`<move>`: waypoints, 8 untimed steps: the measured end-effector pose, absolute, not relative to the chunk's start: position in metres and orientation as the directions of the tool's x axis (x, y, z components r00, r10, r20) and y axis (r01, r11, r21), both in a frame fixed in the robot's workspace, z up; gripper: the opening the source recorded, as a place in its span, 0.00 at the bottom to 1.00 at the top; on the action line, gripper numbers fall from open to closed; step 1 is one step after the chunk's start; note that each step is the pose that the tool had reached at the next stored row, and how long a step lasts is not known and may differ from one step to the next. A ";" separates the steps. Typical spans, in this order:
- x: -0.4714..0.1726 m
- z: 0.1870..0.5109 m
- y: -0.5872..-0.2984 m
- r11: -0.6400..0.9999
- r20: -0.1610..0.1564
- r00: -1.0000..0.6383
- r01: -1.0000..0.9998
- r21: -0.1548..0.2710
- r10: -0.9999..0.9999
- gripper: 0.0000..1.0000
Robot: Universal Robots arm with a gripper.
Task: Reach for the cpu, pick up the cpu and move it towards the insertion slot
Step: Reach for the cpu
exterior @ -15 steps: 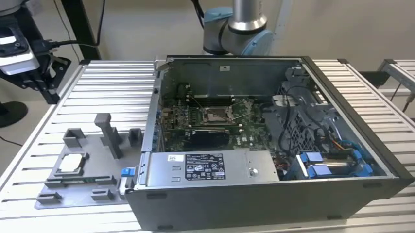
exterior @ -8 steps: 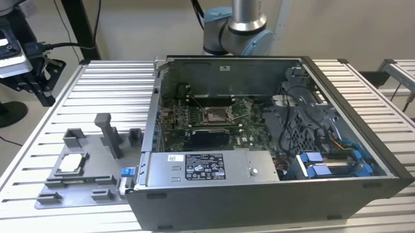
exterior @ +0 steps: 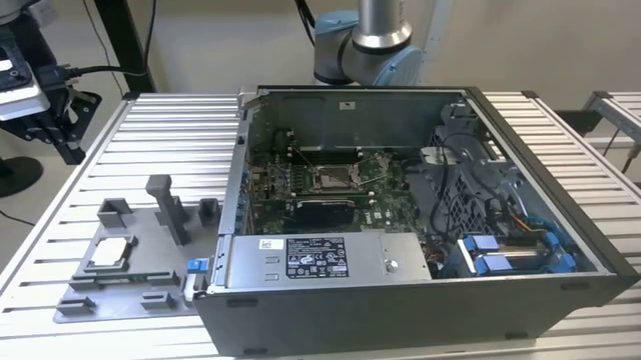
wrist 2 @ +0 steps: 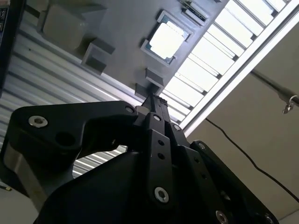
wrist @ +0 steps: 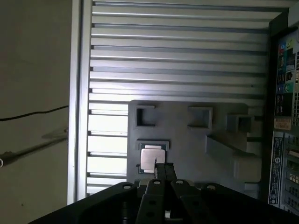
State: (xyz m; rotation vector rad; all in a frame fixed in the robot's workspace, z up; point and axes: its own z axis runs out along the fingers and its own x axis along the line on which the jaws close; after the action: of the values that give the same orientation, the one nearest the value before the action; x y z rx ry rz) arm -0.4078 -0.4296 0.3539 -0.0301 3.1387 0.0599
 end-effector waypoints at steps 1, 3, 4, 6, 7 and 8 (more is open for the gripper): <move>-0.408 0.354 -0.430 0.999 -0.003 -1.000 -0.019 0.038 -0.019 0.00; -0.408 0.354 -0.430 0.999 -0.003 -1.000 -0.019 0.038 -0.019 1.00; -0.408 0.354 -0.430 0.999 -0.003 -1.000 -0.019 0.038 -0.019 1.00; -0.408 0.354 -0.430 0.999 -0.003 -1.000 -0.019 0.038 -0.019 1.00; -0.408 0.354 -0.430 0.999 -0.003 -1.000 -0.019 0.038 -0.019 1.00; -0.408 0.354 -0.430 0.999 -0.003 -1.000 -0.019 0.038 -0.019 1.00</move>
State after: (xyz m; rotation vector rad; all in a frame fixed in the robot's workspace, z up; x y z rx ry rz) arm -0.4079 -0.4296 0.3538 -0.0301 3.1387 0.0599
